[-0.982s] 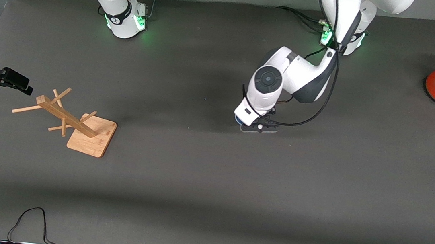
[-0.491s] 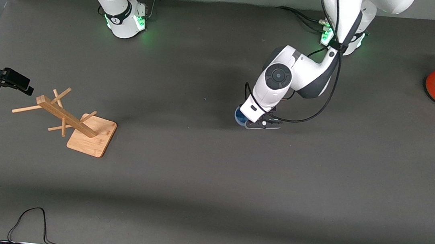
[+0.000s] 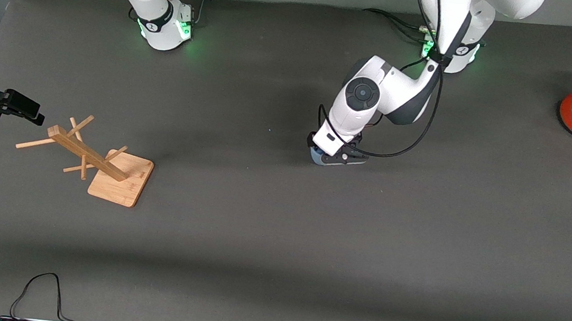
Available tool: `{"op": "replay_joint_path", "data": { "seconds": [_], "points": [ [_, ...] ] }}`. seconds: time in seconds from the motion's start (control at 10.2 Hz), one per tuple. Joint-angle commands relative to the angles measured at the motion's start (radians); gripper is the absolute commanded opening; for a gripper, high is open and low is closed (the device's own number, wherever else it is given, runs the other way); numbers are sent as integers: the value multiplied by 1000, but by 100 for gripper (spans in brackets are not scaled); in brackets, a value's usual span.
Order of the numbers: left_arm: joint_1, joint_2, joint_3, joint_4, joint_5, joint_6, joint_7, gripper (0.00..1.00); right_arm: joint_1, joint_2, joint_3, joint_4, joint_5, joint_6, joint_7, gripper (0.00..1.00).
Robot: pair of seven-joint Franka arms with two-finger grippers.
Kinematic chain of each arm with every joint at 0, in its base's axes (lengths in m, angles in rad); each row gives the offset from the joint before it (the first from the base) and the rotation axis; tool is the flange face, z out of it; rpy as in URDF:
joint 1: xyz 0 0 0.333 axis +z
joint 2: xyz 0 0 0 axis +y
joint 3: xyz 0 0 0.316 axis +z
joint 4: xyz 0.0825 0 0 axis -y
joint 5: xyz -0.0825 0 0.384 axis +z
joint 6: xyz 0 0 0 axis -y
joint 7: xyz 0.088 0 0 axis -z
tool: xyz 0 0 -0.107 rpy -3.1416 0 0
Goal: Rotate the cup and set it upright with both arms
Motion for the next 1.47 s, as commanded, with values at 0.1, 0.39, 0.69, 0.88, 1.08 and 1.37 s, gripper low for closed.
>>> {"op": "replay_joint_path", "data": {
  "seconds": [0.1,0.39,0.69,0.88,1.08,1.37],
  "points": [
    [21,-60,66,153,65,-262,21,100,3,-11,2,-14,-14,13,-6,100],
    [93,-74,213,350,142,-548,285,100,3,-11,2,-14,-14,11,-6,100],
    [268,-112,280,447,154,-635,479,100,3,-11,2,-14,-14,10,-8,100],
    [407,-194,281,439,167,-672,638,100,3,-11,2,-14,-14,11,-8,100],
    [463,-312,280,406,260,-730,738,100,3,-12,2,-16,-15,11,-14,100],
    [489,-397,280,384,286,-784,821,100,5,-12,2,-16,-17,11,-18,100]
  ]
}}
